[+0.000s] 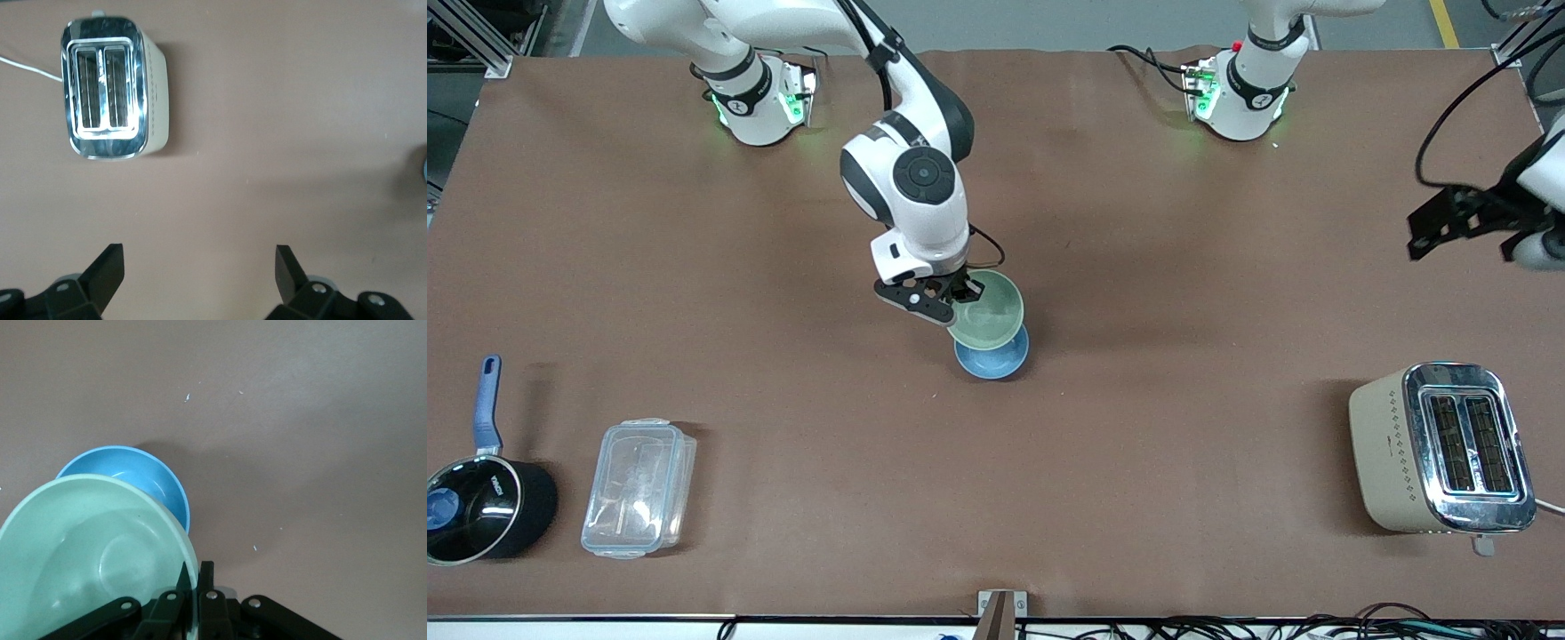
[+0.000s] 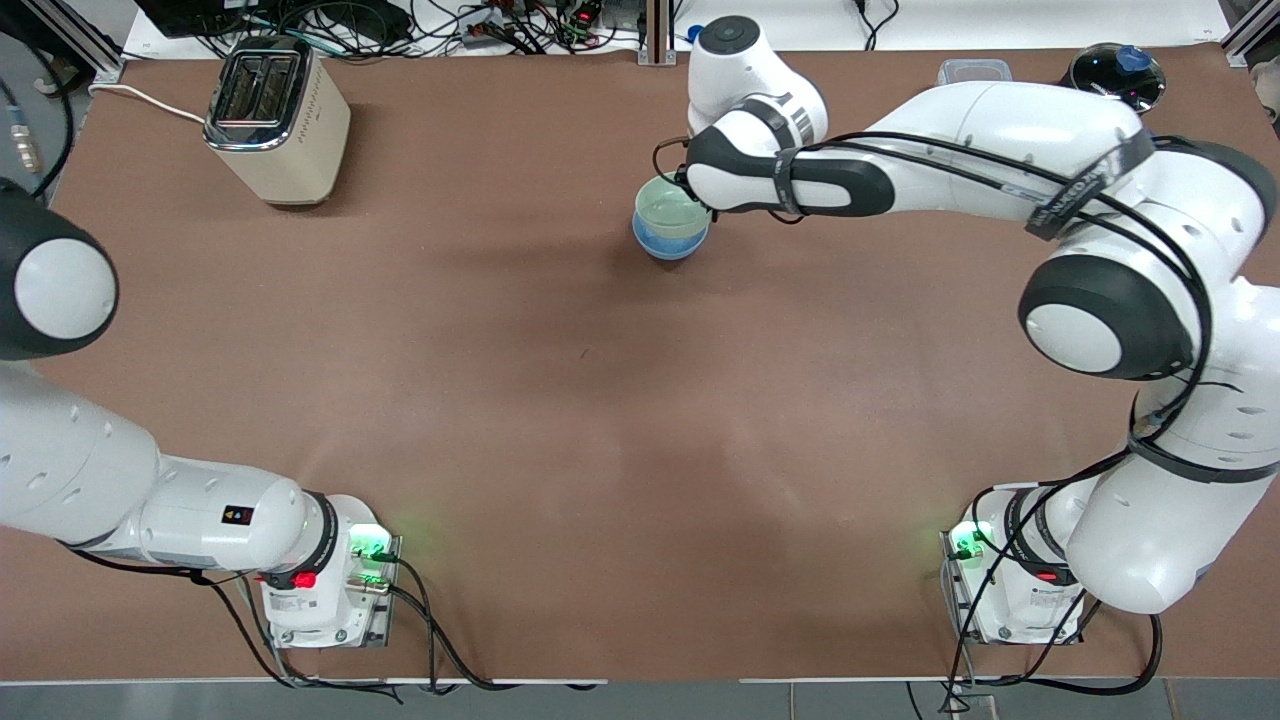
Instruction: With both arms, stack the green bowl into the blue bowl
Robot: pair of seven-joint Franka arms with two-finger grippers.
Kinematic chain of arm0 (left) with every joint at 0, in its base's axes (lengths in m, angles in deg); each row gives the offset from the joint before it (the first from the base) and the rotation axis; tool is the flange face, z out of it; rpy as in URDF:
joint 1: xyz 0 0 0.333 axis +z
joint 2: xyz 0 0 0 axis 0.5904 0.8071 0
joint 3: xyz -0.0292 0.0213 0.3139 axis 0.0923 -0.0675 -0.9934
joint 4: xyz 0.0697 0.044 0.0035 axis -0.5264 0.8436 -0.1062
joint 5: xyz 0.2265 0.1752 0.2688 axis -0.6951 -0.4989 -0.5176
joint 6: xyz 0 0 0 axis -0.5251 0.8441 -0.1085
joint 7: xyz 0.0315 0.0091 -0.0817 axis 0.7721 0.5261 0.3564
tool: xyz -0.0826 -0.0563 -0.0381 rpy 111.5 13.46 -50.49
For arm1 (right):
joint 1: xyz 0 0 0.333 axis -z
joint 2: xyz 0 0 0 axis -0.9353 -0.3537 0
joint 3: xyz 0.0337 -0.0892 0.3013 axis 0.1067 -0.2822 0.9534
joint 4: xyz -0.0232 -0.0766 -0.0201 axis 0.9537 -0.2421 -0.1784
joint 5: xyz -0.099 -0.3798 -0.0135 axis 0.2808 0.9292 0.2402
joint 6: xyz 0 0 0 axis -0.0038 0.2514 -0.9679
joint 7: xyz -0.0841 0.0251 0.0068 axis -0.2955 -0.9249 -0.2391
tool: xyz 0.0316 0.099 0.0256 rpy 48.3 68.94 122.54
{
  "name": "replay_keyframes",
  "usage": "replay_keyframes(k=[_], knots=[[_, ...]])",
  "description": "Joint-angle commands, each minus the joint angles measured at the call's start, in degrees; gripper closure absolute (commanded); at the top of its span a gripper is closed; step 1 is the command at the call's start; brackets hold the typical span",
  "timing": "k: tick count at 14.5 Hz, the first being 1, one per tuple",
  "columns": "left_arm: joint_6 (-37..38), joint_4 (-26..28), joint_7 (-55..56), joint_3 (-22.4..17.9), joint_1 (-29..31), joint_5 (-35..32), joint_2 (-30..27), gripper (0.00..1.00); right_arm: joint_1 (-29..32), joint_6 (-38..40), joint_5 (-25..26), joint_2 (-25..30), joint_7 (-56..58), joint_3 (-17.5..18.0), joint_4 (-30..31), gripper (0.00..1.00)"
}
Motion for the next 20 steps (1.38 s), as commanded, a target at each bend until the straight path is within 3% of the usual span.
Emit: replay_keyframes(k=[1,3,8,12,17,18,19,20], knots=[[2.0,3.3,-1.3,1.6,2.5,1.5,-3.3,0.0,-0.3,0.6,0.8,-4.5,-2.0,-0.6,-5.2,0.98],[2.1,5.3,-0.3,5.4,4.6,1.5,-4.4,0.0,-0.3,0.4,1.0,-4.7,-2.2,-0.7,-5.2,0.98],[1.3,7.4,-0.3,6.9,5.4,1.5,-5.3,0.0,-1.6,-1.4,1.3,-6.9,-2.5,-0.7,-5.4,0.96],[-1.6,11.4,-0.5,8.8,8.1,1.5,-7.6,0.0,-1.6,-1.4,1.3,-6.9,-2.8,-0.6,-5.4,0.85],[-1.6,11.1,-0.2,8.9,7.5,0.8,-7.6,0.0,-0.6,-0.7,1.3,-6.1,-1.6,-0.9,-5.6,0.83],[-1.6,11.1,-0.2,8.9,7.4,0.7,-7.6,0.0,0.3,-0.2,1.3,-5.6,-1.4,-1.0,-5.7,0.79],[-1.6,10.9,-0.2,9.0,7.5,0.6,-7.6,0.0,1.8,1.4,1.5,-3.9,-0.1,-1.1,-5.9,0.65],[-1.6,10.8,-0.2,9.0,7.6,0.6,-7.6,0.0,3.6,2.8,1.7,-1.8,2.6,-1.5,-5.9,0.28]])
